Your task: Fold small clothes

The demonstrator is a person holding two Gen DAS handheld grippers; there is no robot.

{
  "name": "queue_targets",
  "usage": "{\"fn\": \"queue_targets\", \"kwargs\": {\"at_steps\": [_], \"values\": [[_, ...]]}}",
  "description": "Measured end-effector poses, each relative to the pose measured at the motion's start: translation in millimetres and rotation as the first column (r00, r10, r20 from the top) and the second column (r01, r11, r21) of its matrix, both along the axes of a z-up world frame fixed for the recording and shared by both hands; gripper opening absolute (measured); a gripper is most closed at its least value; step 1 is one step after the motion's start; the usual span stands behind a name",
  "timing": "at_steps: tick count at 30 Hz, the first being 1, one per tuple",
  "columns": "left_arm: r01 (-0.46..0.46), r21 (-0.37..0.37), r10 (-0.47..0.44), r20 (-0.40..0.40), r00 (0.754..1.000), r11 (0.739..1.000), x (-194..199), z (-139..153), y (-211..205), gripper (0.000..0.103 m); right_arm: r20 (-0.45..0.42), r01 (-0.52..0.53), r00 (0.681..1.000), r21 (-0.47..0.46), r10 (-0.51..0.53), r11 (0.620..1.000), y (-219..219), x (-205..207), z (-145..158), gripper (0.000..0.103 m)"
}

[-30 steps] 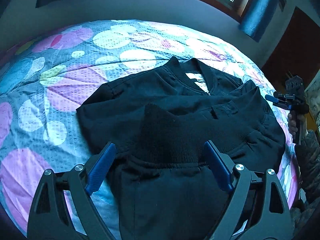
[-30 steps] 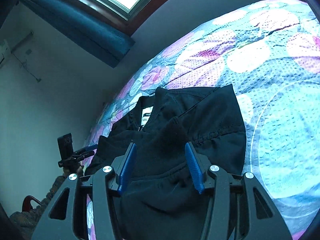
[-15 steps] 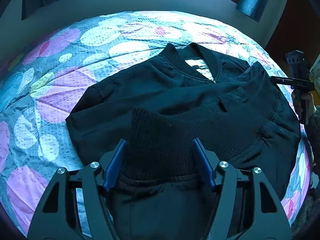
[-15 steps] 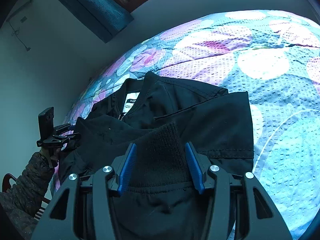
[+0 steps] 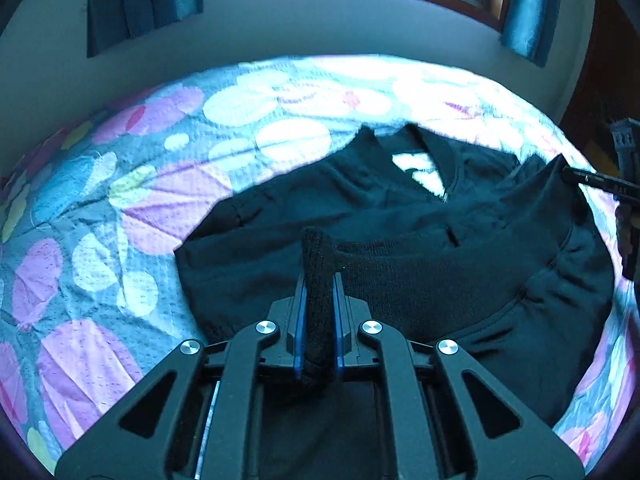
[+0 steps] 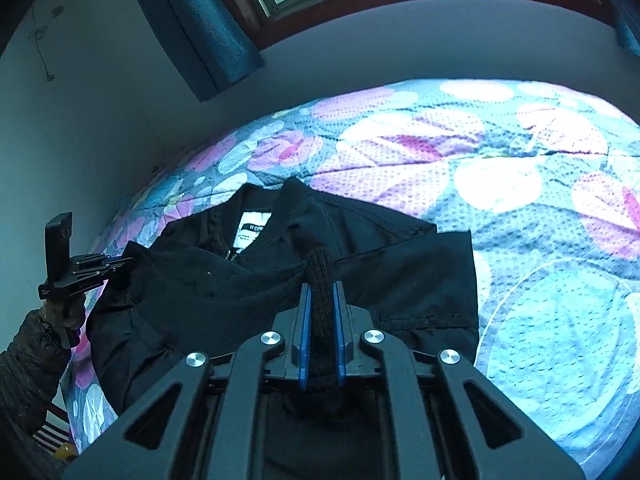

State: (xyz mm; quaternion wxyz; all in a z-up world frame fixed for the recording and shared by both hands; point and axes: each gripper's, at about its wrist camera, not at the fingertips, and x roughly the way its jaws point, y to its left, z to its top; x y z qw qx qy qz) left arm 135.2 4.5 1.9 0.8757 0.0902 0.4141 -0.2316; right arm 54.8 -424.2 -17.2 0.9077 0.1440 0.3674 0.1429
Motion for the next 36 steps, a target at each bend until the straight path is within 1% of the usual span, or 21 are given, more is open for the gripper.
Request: {"fn": "queue_targets", "kwargs": {"at_steps": [3,5,7,9,10,12,14,16,17,19,21,22,26,28,29,30,31,32,33,35,36], "values": [[-0.031,-0.026,0.032,0.055,0.998,0.999,11,23,-2,0.01,0.057,0.025,0.998,0.005,-0.026,1.0,-2,8,20,0.01],[-0.047,-0.034,0.049,0.08,0.996,0.998,25,34,-5,0.01,0.079,0.045,0.996,0.02,-0.047,0.999,-8,21,30,0.01],[-0.064,-0.043,0.068,0.093,0.993,0.997,43,40,-9,0.01,0.092,0.072,0.993,0.035,-0.075,0.997,-13,38,36,0.01],[-0.085,-0.042,0.089,0.096,0.991,0.995,65,38,-13,0.01,0.096,0.09,0.991,0.034,-0.093,0.995,-17,60,37,0.01],[-0.105,-0.044,0.108,0.077,0.991,0.993,80,31,-15,0.01,0.085,0.106,0.99,0.034,-0.109,0.994,-19,74,32,0.01],[-0.143,-0.022,0.143,0.032,0.989,0.99,105,9,-19,0.01,0.034,0.13,0.991,0.059,-0.132,0.99,-23,98,15,0.01],[-0.166,0.008,0.166,-0.021,0.986,0.986,120,-16,-21,0.01,-0.043,0.153,0.988,0.06,-0.151,0.986,-26,120,-11,0.01],[-0.185,0.039,0.187,-0.052,0.981,0.982,128,-40,-22,0.01,-0.111,0.179,0.979,0.056,-0.172,0.982,-29,132,-36,0.01],[-0.188,0.038,0.19,-0.058,0.98,0.981,129,-45,-20,0.011,-0.14,0.188,0.974,0.074,-0.177,0.979,-33,136,-48,0.01],[-0.194,0.02,0.195,-0.065,0.979,0.981,130,-53,-17,0.012,-0.189,0.208,0.965,0.129,-0.181,0.97,-42,140,-68,0.01],[-0.2,0.006,0.2,-0.069,0.977,0.98,130,-54,-14,0.014,-0.199,0.215,0.963,0.174,-0.179,0.961,-47,141,-75,0.01],[-0.205,0.0,0.205,-0.069,0.976,0.979,131,-55,-14,0.014,-0.201,0.216,0.963,0.186,-0.178,0.958,-48,140,-76,0.01],[-0.219,0.003,0.219,-0.072,0.973,0.976,132,-55,-14,0.017,-0.205,0.216,0.962,0.179,-0.178,0.96,-46,140,-71,0.01],[-0.226,0.009,0.226,-0.07,0.972,0.974,133,-50,-13,0.023,-0.205,0.218,0.963,0.207,-0.176,0.954,-49,139,-69,0.011],[-0.225,0.004,0.225,-0.069,0.972,0.974,132,-46,-12,0.029,-0.205,0.217,0.964,0.234,-0.17,0.948,-52,137,-66,0.013],[-0.224,-0.004,0.223,-0.069,0.972,0.975,128,-40,-9,0.04,-0.196,0.219,0.965,0.255,-0.172,0.942,-56,132,-61,0.014],[-0.222,-0.018,0.221,-0.066,0.973,0.975,121,-32,-4,0.048,-0.178,0.221,0.968,0.278,-0.176,0.935,-59,126,-54,0.014],[-0.227,-0.03,0.225,-0.053,0.973,0.974,113,-25,2,0.064,-0.161,0.212,0.972,0.306,-0.17,0.928,-61,117,-45,0.018],[-0.23,-0.041,0.229,-0.038,0.973,0.972,104,-18,8,0.073,-0.144,0.211,0.975,0.324,-0.172,0.922,-63,105,-35,0.036],[-0.234,-0.079,0.233,-0.022,0.972,0.969,76,-4,26,0.076,-0.127,0.24,0.969,0.313,-0.21,0.919,-68,75,-19,0.052],[-0.243,-0.094,0.241,-0.03,0.97,0.966,63,-1,37,0.079,-0.117,0.255,0.966,0.305,-0.229,0.918,-69,58,-14,0.055]]}}
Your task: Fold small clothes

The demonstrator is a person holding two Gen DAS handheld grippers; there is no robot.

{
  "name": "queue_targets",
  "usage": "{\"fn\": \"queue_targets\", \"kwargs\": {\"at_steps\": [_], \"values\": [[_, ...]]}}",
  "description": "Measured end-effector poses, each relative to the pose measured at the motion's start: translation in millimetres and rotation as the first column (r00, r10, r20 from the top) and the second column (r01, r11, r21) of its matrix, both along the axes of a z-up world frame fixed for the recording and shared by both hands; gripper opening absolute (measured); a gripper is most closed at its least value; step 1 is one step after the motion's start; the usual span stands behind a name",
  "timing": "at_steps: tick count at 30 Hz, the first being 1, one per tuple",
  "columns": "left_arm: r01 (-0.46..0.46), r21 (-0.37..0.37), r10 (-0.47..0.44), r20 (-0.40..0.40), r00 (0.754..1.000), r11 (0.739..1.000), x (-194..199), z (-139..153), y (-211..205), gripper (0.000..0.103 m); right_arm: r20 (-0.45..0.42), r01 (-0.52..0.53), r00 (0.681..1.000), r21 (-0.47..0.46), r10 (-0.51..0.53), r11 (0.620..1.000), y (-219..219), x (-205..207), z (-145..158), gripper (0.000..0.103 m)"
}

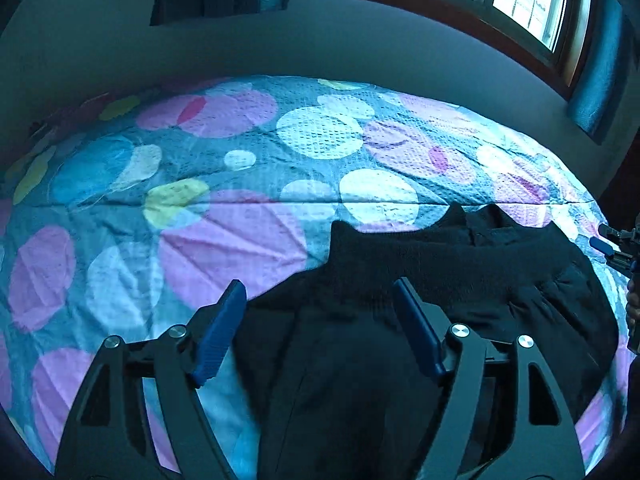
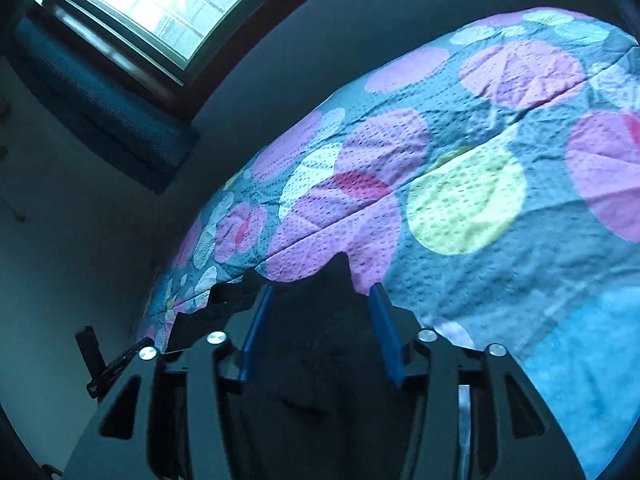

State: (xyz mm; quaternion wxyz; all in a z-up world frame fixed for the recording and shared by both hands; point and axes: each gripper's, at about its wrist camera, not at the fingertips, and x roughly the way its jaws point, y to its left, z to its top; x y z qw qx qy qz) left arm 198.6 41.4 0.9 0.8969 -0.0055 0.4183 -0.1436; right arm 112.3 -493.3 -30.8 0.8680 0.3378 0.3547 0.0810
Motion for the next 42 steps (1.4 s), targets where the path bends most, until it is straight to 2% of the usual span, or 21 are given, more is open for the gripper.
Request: {"fn": "queue_targets", "kwargs": {"at_steps": [3,7,10,11,13,16,17,18,19,20,21,24,26,31,34,35,38,40,42], "values": [[-0.085,-0.064,0.082,-0.043,0.996,0.994,-51,-1,41,0.084,-0.02,0.047,0.999,0.002,-0.047,0.999,-8,-56,0,0.061],[-0.172,-0.15,0.151,-0.139,0.979,0.974,-111,-19,80,0.084,-0.127,0.14,0.982,0.02,-0.136,0.99,-23,-113,-32,0.061],[-0.218,-0.251,0.167,-0.211,0.963,0.943,-145,-32,92,0.084,-0.165,0.136,0.98,0.125,-0.114,0.983,-21,-133,-59,0.061],[-0.216,-0.286,0.152,-0.231,0.961,0.933,-152,-36,90,0.084,-0.151,0.128,0.983,0.137,-0.107,0.982,-17,-137,-61,0.061],[-0.206,-0.31,0.132,-0.244,0.961,0.928,-157,-41,81,0.084,-0.135,0.102,0.987,0.12,-0.086,0.987,-8,-138,-59,0.061],[-0.193,-0.303,0.123,-0.236,0.964,0.933,-149,-47,62,0.084,-0.132,0.088,0.989,0.132,-0.07,0.987,-1,-131,-60,0.061],[-0.201,-0.304,0.129,-0.239,0.962,0.931,-143,-49,58,0.084,-0.134,0.088,0.988,0.126,-0.071,0.988,1,-128,-60,0.058],[-0.22,-0.3,0.149,-0.243,0.959,0.928,-137,-51,55,0.084,-0.136,0.088,0.988,0.109,-0.073,0.99,3,-127,-60,0.046],[-0.249,-0.291,0.178,-0.249,0.952,0.924,-130,-56,53,0.083,-0.145,0.095,0.986,0.076,-0.083,0.993,5,-126,-60,0.04],[-0.276,-0.267,0.211,-0.248,0.946,0.923,-125,-60,50,0.074,-0.149,0.091,0.985,0.05,-0.082,0.995,8,-124,-61,0.031],[-0.291,-0.231,0.237,-0.234,0.943,0.928,-120,-63,48,0.07,-0.149,0.08,0.986,0.032,-0.074,0.996,9,-123,-62,0.029],[-0.269,-0.097,0.251,-0.169,0.953,0.958,-118,-60,29,0.068,-0.135,0.075,0.988,0.014,-0.073,0.997,10,-124,-66,0.027],[-0.255,-0.035,0.248,-0.137,0.959,0.966,-121,-61,22,0.066,-0.132,0.078,0.988,0.019,-0.074,0.997,9,-123,-66,0.027],[-0.249,-0.088,0.238,-0.127,0.963,0.964,-125,-61,33,0.066,-0.124,0.087,0.989,0.061,-0.079,0.994,3,-131,-68,0.027],[-0.22,-0.16,0.201,-0.13,0.971,0.962,-130,-61,39,0.076,-0.13,0.127,0.985,0.087,-0.115,0.988,-8,-145,-64,0.035],[-0.212,-0.195,0.189,-0.129,0.973,0.958,-132,-60,42,0.081,-0.131,0.155,0.981,0.076,-0.145,0.985,-10,-150,-60,0.038],[-0.201,-0.249,0.172,-0.134,0.976,0.947,-131,-62,44,0.086,-0.102,0.232,0.968,0.022,-0.229,0.972,-8,-162,-36,0.038],[-0.199,-0.27,0.167,-0.137,0.976,0.942,-131,-62,44,0.087,-0.043,0.215,0.976,0.032,-0.213,0.976,7,-165,-15,0.041],[-0.198,-0.273,0.166,-0.136,0.977,0.941,-130,-62,43,0.088,0.01,0.14,0.99,0.061,-0.14,0.988,35,-162,5,0.053]]}}
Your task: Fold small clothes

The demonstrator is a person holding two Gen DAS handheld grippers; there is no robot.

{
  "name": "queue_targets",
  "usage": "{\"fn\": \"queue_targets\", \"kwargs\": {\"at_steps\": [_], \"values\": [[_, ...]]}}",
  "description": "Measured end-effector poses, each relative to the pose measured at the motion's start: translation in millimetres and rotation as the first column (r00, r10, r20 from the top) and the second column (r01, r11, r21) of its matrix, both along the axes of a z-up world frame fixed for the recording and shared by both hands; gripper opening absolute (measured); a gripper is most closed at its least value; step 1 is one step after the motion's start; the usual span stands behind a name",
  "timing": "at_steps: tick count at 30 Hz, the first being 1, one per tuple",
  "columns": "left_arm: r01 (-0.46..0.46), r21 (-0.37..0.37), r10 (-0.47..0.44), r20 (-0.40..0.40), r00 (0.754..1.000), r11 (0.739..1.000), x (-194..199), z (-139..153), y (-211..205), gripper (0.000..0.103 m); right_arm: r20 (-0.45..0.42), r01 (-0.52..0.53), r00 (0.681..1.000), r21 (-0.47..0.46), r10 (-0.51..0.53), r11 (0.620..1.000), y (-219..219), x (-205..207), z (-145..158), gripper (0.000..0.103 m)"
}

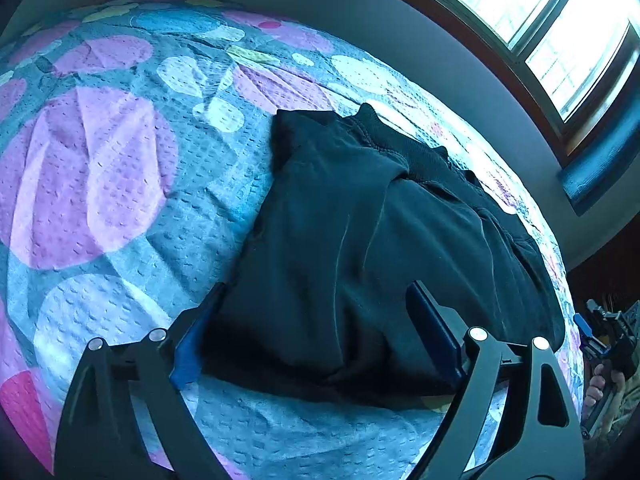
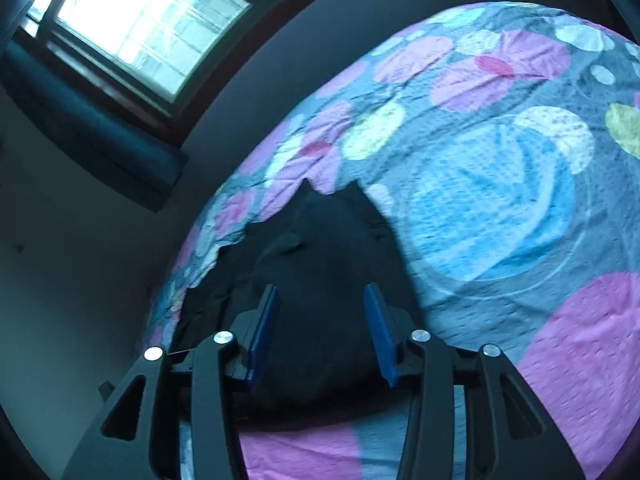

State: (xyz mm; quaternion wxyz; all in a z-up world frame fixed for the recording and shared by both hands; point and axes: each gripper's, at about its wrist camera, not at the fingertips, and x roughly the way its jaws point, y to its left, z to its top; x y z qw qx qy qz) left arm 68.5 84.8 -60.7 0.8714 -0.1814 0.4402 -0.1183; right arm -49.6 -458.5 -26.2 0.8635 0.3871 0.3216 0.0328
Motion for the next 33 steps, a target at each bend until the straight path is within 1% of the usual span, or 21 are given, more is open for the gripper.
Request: {"fn": "queue_targets", "kwargs": {"at_steps": [2,5,6,8,9,10,11,12,13,14,17,19,20,21,23,24,26,28,30,33], "values": [[0.003,0.002,-0.003,0.002,1.0,1.0,0,0,-1,0.088,0.041,-0.11,0.993,0.028,0.108,0.994,34,9,13,0.057],[0.001,-0.008,-0.001,0.005,1.0,1.0,0,0,-1,0.089,0.047,-0.299,0.954,0.098,0.295,0.949,93,31,11,0.058],[0.001,-0.011,-0.001,0.005,1.0,1.0,-1,0,0,0.089,0.037,-0.356,0.934,0.119,0.354,0.927,113,39,6,0.058],[0.0,-0.017,0.0,0.006,1.0,1.0,-2,0,1,0.089,0.0,-0.407,0.912,0.121,0.41,0.905,140,51,-7,0.058],[0.001,-0.015,-0.001,0.006,1.0,1.0,-2,0,1,0.089,-0.029,-0.429,0.9,0.124,0.436,0.895,152,58,-17,0.058],[0.001,-0.011,-0.001,0.005,1.0,1.0,-2,0,1,0.09,-0.078,-0.456,0.88,0.138,0.469,0.879,163,67,-33,0.058],[0.002,-0.005,-0.002,0.004,1.0,1.0,-3,1,1,0.09,-0.132,-0.46,0.868,0.15,0.478,0.875,170,74,-51,0.06],[0.002,-0.002,-0.002,0.002,1.0,1.0,-3,1,0,0.091,-0.15,-0.452,0.867,0.169,0.476,0.876,172,78,-65,0.06],[0.002,-0.008,-0.002,-0.009,1.0,1.0,-2,0,0,0.091,-0.104,-0.442,0.879,0.186,0.465,0.877,169,77,-70,0.059],[-0.003,-0.013,0.003,-0.009,1.0,1.0,0,0,-1,0.092,-0.086,-0.446,0.88,0.189,0.467,0.875,168,76,-68,0.059],[0.002,-0.017,-0.003,-0.009,1.0,1.0,7,4,-7,0.093,-0.086,-0.449,0.879,0.182,0.469,0.875,169,76,-65,0.06],[0.004,-0.054,-0.006,-0.029,1.0,0.999,16,2,-10,0.093,-0.088,-0.446,0.881,0.17,0.465,0.879,171,75,-66,0.06],[0.0,-0.06,-0.002,-0.031,1.0,0.998,20,0,-12,0.093,-0.083,-0.447,0.882,0.162,0.464,0.879,171,72,-66,0.06],[-0.004,-0.052,0.003,-0.026,1.0,0.999,24,0,-13,0.087,-0.079,-0.45,0.882,0.154,0.465,0.88,172,72,-65,0.06],[-0.023,-0.009,0.023,-0.032,0.999,1.0,30,0,-19,0.072,-0.077,-0.448,0.883,0.152,0.463,0.881,172,70,-65,0.06],[-0.031,0.009,0.032,-0.033,0.999,0.999,31,-1,-21,0.068,-0.075,-0.447,0.884,0.153,0.462,0.881,172,70,-66,0.06],[-0.039,0.04,0.04,-0.016,0.999,0.998,30,-1,-24,0.066,-0.07,-0.449,0.884,0.145,0.462,0.882,171,71,-66,0.06],[-0.04,0.061,0.04,-0.001,0.999,0.997,27,-1,-25,0.062,-0.07,-0.448,0.885,0.135,0.46,0.884,173,70,-65,0.06],[-0.051,0.055,0.051,-0.003,0.999,0.997,26,-3,-21,0.054,-0.072,-0.445,0.887,0.134,0.457,0.885,174,69,-65,0.061],[-0.07,0.035,0.07,-0.007,0.998,0.997,26,-4,-14,0.044,-0.071,-0.444,0.887,0.133,0.455,0.886,175,69,-64,0.063]]}}
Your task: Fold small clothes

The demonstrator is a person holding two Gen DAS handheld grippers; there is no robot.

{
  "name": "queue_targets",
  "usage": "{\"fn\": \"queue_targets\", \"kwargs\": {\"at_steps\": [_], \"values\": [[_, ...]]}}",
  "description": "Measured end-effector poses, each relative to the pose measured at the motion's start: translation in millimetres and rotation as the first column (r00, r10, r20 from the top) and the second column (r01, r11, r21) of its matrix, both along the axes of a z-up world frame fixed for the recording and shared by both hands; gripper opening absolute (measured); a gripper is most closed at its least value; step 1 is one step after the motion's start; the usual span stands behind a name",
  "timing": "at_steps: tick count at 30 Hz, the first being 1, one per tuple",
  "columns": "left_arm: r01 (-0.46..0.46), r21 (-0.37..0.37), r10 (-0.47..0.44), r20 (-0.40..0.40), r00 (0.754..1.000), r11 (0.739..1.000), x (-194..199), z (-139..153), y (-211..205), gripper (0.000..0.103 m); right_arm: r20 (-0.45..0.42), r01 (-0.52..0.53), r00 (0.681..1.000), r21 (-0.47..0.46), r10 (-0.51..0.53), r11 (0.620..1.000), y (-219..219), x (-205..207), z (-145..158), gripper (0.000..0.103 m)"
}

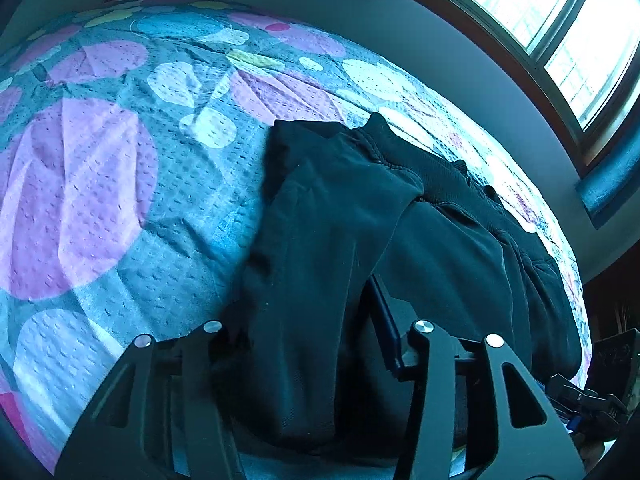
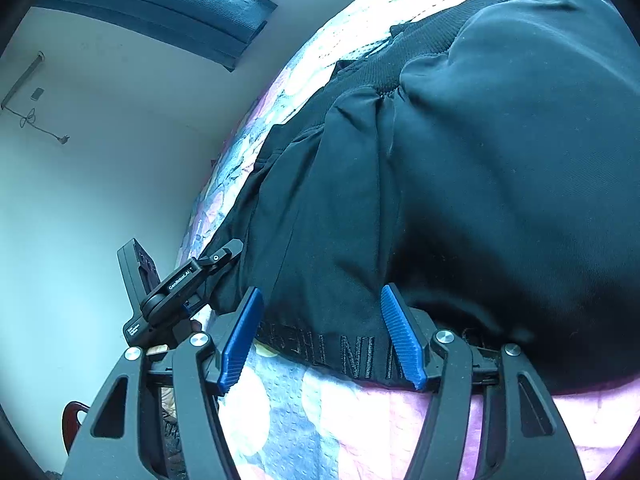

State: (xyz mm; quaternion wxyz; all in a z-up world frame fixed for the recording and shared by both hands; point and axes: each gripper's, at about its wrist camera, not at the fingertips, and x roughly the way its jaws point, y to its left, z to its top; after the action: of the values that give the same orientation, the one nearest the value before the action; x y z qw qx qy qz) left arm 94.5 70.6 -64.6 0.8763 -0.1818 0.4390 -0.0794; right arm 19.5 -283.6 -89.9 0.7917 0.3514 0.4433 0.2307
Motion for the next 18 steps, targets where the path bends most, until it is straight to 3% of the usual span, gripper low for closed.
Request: {"fn": "queue_targets", "kwargs": {"at_steps": [8,18], "values": [[-0.013,0.005,0.013,-0.006,1.0,1.0,1,0,1,0.035,0.014,0.011,1.0,-0.026,-0.011,1.0,5,-2,4,0.066],[0.008,0.003,-0.008,0.002,1.0,1.0,0,-1,1,0.035,0.029,0.041,0.999,-0.094,-0.039,0.995,7,3,31,0.065]]}}
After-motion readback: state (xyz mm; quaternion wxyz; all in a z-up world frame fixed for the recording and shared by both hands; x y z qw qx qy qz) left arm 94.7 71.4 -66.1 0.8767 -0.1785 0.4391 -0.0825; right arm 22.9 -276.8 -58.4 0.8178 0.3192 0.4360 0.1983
